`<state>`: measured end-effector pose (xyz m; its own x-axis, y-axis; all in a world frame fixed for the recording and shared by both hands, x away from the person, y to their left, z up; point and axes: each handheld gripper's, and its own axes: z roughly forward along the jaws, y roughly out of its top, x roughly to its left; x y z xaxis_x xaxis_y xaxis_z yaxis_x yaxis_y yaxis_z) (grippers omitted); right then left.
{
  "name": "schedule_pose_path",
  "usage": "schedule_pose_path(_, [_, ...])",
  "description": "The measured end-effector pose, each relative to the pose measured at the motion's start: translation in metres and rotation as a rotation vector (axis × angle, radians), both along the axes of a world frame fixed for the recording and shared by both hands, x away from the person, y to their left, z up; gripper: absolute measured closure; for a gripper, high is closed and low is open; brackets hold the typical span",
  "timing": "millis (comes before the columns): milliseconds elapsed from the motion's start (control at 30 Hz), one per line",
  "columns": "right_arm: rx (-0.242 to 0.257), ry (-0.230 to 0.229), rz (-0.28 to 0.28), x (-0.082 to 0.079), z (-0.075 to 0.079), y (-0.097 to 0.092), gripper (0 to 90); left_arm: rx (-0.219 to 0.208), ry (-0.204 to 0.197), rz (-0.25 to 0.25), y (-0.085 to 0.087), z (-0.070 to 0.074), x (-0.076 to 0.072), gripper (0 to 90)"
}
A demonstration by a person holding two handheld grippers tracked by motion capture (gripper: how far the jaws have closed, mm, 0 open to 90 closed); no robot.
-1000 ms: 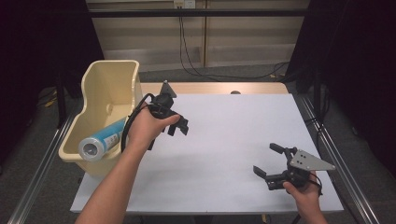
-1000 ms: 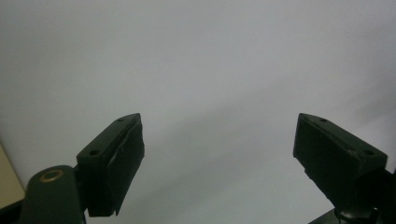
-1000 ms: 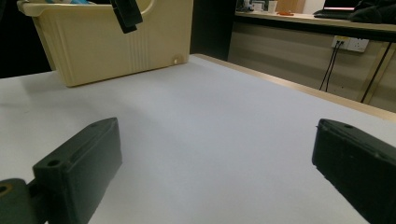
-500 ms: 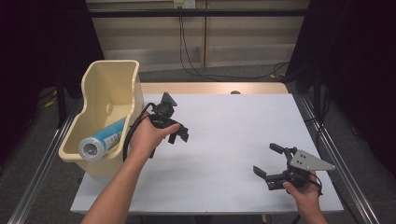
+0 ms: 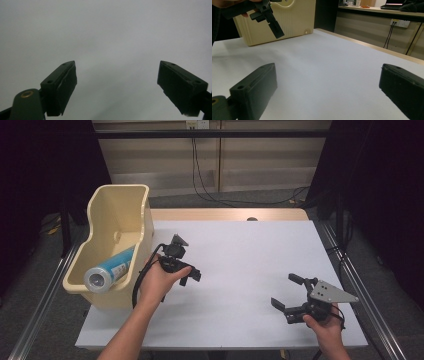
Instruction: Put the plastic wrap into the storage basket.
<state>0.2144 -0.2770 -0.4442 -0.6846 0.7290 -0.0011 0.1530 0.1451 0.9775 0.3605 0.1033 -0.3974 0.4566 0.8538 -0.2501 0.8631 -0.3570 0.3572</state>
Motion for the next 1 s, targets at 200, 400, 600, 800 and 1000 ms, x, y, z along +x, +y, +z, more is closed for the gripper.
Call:
schedule_pose_path(200, [-0.002,-0.001,0.000,0.000,0.000,0.000,1.3,-0.022,-0.133,-0.030,0.002,-0.009,-0.013,14.8])
schedule_pose_path(400, [-0.003,-0.001,0.002,0.000,0.000,0.001,1.3,-0.053,-0.220,-0.059,0.006,-0.020,-0.025,13.6])
schedule_pose_path(600, [-0.007,0.001,0.006,0.000,-0.001,0.002,1.2,-0.095,-0.354,-0.083,0.010,-0.029,-0.039,12.3])
schedule_pose_path(800, [-0.011,0.004,0.007,0.000,-0.001,0.002,1.3,-0.119,-0.428,-0.091,0.016,-0.032,-0.047,11.9])
schedule_pose_path(1000, [-0.015,0.003,0.010,0.001,-0.001,0.002,1.3,-0.164,-0.594,-0.123,0.022,-0.030,-0.061,10.3])
